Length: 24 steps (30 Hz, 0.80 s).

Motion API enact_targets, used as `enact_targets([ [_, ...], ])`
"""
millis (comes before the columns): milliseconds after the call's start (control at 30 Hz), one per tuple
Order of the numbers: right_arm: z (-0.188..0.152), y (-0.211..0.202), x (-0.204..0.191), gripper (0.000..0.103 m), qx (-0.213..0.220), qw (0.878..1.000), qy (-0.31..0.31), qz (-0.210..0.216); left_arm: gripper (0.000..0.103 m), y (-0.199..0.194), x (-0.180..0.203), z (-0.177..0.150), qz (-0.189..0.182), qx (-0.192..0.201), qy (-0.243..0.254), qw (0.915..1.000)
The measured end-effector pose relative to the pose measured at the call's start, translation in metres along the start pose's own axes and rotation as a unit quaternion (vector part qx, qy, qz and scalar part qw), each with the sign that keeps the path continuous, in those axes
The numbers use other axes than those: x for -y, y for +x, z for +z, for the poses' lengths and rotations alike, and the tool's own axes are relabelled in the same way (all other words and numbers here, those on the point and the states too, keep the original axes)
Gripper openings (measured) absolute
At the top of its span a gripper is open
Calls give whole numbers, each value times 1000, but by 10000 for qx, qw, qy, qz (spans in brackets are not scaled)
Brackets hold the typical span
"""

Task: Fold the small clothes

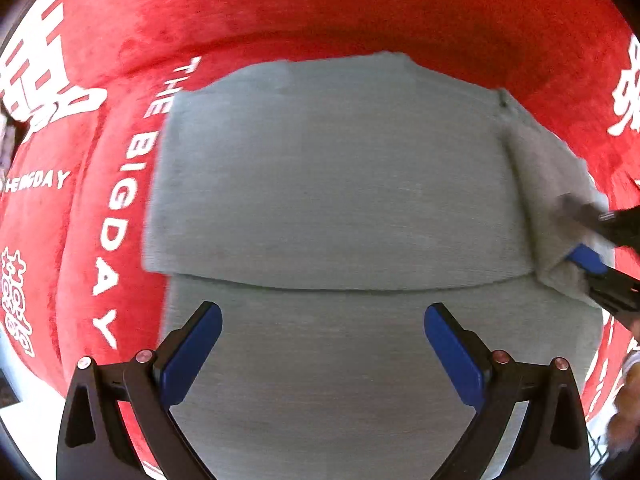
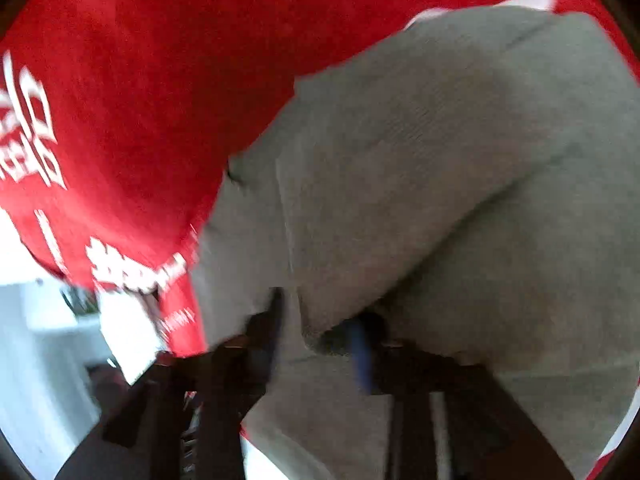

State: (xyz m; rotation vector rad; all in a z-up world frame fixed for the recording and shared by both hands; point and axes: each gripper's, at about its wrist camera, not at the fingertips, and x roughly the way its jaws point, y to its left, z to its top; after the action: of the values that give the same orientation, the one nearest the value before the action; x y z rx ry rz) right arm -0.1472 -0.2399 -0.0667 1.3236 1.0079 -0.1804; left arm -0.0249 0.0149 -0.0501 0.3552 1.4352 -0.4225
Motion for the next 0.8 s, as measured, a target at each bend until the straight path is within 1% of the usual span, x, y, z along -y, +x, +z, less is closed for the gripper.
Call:
enact_targets([
  [67,7,-14,6,47,410,9986,301,-158,102,-2,-17,-2,-12,50,-122,9999],
  [100,12,-16,8,46,531,9974,446,-212,102,-3,-27,-2,-30,73,-205,9998],
  [133,15,-15,7,22,605,9965,536,-222,102,-4,-33,-2,-48,87,-257,9996],
  [167,19,-13,7,5,639,9960,570,-249,102,-4,-36,-4,-68,110,-324,9994],
  [200,21,-10,-5,6,687,9965,384,-270,102,-5,-39,-5,-93,142,-380,9991],
  [233,20,-7,-18,6,688,9972,65,-291,102,-7,-44,-6,-126,176,-425,9989],
  [267,18,-2,-37,6,646,9966,-380,-344,102,-6,-48,-6,-150,199,-450,9987],
  [300,9,10,-68,6,514,9910,-1142,-464,102,-8,-49,-8,-161,220,-472,9985],
  [367,-13,32,-104,6,214,9740,-2146,-699,102,-10,-59,-12,-151,260,-531,9981],
  [433,-44,65,-133,7,-271,9460,-3074,-992,102,-11,-67,-14,-153,269,-621,9976],
  [467,-62,85,-141,7,-521,9280,-3473,-1245,102,-12,-70,-14,-160,277,-668,9972],
  [500,-73,95,-137,9,-728,9176,-3658,-1376,102,-13,-76,-15,-177,290,-752,9966],
  [533,-82,107,-135,11,-945,9108,-3737,-1480,102,-12,-83,-15,-208,295,-814,9960],
  [567,-90,118,-129,12,-1175,9069,-3706,-1625,102,-12,-84,-15,-252,291,-874,9954],
  [600,-90,123,-122,15,-1259,9080,-3621,-1690,102,-12,-87,-15,-315,285,-930,9948],
  [633,-90,116,-114,18,-1230,9130,-3538,-1614,102,-11,-90,-13,-400,287,-978,9940],
  [667,-89,106,-110,23,-1179,9240,-3332,-1457,102,-11,-90,-12,-455,294,-994,9936],
  [700,-87,97,-105,44,-1166,9320,-3154,-1352,102,-10,-89,-10,-522,298,-988,9933],
  [733,-85,86,-99,59,-1111,9389,-3004,-1262,102,-10,-86,-7,-607,292,-970,9930],
  [767,-84,72,-92,60,-1013,9463,-2831,-1186,102,-9,-82,-4,-725,272,-948,9925],
  [800,-80,67,-88,60,-975,9507,-2700,-1176,102,-8,-77,0,-854,244,-929,9917],
])
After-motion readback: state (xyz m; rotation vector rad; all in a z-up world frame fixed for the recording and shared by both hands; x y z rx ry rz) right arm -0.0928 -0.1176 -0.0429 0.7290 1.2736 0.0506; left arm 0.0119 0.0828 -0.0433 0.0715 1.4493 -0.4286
